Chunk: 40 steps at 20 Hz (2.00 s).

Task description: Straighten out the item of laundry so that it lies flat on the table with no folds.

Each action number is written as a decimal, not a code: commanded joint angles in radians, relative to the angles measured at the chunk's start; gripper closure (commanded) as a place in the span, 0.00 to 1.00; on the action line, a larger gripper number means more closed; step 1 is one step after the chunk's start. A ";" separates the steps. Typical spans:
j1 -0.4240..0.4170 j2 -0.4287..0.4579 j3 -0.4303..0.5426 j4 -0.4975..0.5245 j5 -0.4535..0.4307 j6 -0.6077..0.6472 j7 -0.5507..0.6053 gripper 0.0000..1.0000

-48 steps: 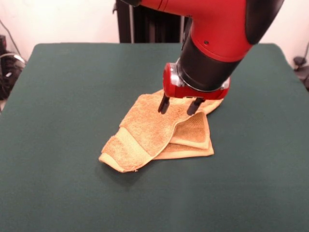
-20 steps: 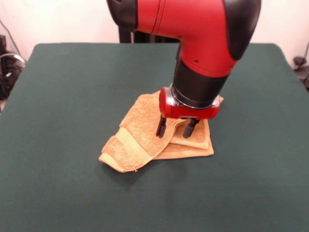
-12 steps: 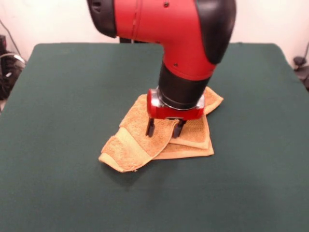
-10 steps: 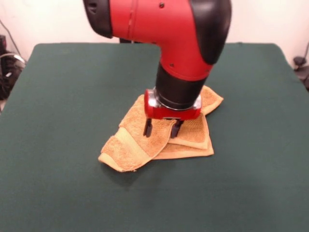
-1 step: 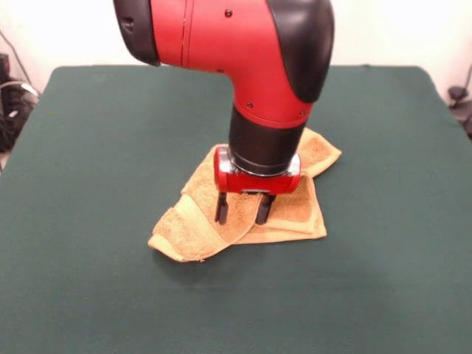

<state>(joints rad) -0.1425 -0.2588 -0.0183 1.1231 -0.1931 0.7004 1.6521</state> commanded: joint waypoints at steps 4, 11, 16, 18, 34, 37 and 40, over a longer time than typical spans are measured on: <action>0.017 0.055 0.172 0.092 0.043 -0.151 0.107 0.00; 0.042 0.069 0.139 0.065 0.076 -0.032 0.133 0.00; 0.044 0.066 0.128 0.063 0.070 0.004 0.102 0.00; 0.046 0.060 0.119 0.064 0.054 0.006 0.084 0.00; 0.051 0.012 0.084 0.085 -0.011 0.082 -0.019 0.00; 0.045 0.006 0.086 0.086 -0.014 0.122 -0.042 0.00; 0.052 0.016 0.079 0.063 -0.011 0.142 -0.024 0.00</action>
<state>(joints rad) -0.1312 -0.2605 0.0030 1.1264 -0.1744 0.6926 1.6521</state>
